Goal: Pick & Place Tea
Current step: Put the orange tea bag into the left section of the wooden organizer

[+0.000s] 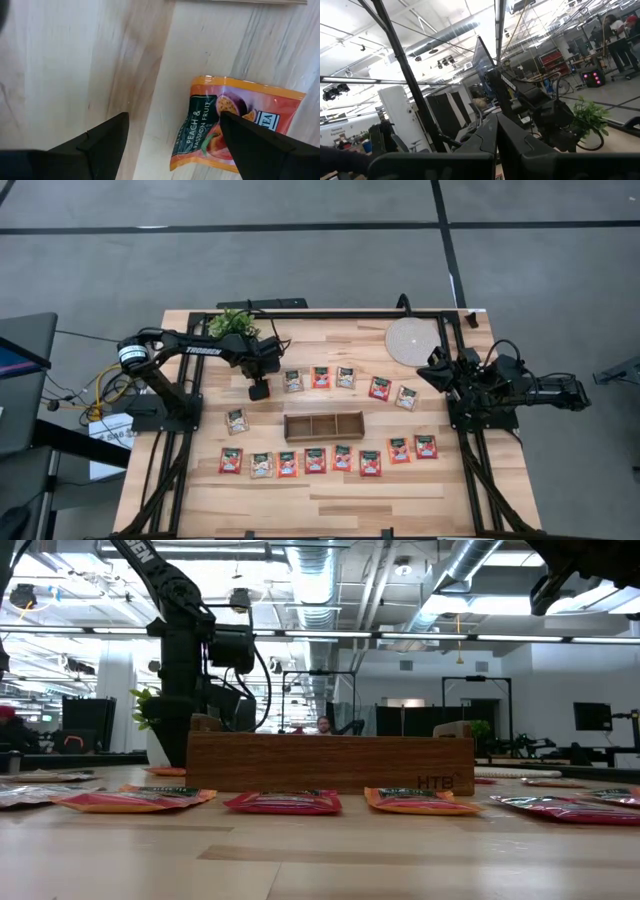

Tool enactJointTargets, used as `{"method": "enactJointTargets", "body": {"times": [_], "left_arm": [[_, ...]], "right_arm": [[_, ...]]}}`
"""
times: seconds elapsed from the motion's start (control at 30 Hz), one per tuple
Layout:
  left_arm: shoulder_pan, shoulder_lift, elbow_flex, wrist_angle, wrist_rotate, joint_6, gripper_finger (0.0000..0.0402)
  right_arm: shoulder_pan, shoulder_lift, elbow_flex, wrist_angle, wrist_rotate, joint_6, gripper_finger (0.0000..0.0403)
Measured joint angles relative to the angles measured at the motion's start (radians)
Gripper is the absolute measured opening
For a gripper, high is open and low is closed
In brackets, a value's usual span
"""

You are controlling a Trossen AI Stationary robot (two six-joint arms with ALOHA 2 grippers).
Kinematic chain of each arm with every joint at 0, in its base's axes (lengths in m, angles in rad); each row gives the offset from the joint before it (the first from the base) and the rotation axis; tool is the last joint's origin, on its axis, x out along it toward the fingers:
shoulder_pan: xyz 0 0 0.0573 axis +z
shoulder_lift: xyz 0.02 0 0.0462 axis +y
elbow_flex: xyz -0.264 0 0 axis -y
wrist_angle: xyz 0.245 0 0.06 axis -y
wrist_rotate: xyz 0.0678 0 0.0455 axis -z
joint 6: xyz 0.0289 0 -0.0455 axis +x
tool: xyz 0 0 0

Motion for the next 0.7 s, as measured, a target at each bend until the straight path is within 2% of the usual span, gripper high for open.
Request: {"method": "enactJointTargets", "body": {"times": [0.7], "left_arm": [[0.0, 0.0, -0.001, 0.05, -0.007, -0.002, 0.0307]], "right_arm": [[0.0, 0.0, 0.0, 0.0, 0.0, 0.0, 0.0]]}}
